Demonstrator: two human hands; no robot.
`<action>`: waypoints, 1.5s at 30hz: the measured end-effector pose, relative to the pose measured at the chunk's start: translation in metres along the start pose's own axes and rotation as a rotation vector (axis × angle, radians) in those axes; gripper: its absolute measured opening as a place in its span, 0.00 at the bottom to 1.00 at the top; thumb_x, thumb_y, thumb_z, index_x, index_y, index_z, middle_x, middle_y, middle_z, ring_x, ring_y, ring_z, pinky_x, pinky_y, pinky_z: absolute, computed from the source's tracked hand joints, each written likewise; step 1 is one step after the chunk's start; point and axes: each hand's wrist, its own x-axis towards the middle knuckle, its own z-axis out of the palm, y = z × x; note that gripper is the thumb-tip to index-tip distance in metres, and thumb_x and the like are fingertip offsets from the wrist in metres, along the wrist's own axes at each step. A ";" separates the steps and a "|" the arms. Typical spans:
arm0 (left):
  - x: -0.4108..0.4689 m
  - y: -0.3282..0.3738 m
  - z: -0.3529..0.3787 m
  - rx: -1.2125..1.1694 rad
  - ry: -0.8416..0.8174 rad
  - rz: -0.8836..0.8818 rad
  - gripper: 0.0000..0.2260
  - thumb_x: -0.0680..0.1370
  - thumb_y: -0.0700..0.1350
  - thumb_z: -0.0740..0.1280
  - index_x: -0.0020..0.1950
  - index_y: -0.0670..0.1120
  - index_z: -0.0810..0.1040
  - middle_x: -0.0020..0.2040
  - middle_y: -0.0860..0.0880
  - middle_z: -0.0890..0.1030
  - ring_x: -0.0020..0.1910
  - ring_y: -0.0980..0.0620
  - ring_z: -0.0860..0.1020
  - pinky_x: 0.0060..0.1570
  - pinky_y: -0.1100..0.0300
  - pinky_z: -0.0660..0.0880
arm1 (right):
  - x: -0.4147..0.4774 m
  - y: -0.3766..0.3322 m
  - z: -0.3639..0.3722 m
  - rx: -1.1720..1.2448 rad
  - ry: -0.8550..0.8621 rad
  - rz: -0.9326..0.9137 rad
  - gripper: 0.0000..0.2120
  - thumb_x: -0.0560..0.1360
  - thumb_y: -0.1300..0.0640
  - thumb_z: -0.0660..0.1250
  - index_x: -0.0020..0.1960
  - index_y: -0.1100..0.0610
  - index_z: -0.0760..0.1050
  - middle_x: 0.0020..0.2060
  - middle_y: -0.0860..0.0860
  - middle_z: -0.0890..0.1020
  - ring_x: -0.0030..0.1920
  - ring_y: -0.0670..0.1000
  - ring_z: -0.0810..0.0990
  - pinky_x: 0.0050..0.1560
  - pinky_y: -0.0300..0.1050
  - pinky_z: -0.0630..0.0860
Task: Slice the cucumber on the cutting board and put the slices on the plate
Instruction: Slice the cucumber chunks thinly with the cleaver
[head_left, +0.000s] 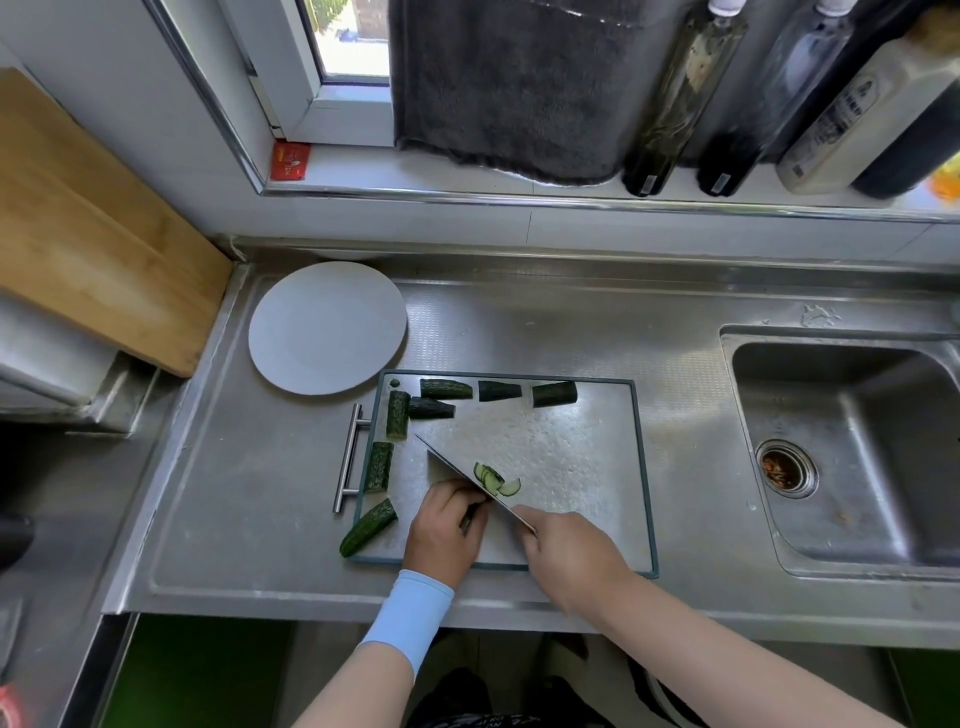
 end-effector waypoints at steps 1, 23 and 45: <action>0.000 0.000 0.000 0.001 0.008 0.012 0.04 0.72 0.39 0.72 0.45 0.41 0.82 0.45 0.47 0.80 0.48 0.49 0.78 0.52 0.68 0.71 | 0.003 -0.003 0.000 0.001 0.004 -0.008 0.14 0.83 0.55 0.53 0.60 0.47 0.76 0.37 0.47 0.77 0.38 0.52 0.74 0.40 0.45 0.72; -0.001 0.000 -0.005 -0.010 -0.018 -0.002 0.07 0.70 0.35 0.75 0.46 0.41 0.83 0.46 0.47 0.80 0.49 0.50 0.77 0.55 0.70 0.69 | -0.033 0.014 -0.004 -0.054 0.046 -0.039 0.11 0.84 0.53 0.53 0.58 0.47 0.73 0.33 0.48 0.76 0.34 0.51 0.74 0.38 0.46 0.71; -0.002 0.003 -0.004 -0.015 0.006 -0.021 0.06 0.70 0.34 0.74 0.45 0.41 0.83 0.44 0.48 0.80 0.46 0.50 0.78 0.47 0.62 0.75 | 0.010 -0.011 0.001 -0.020 -0.002 -0.013 0.15 0.84 0.52 0.52 0.61 0.47 0.76 0.41 0.51 0.81 0.42 0.55 0.78 0.46 0.49 0.77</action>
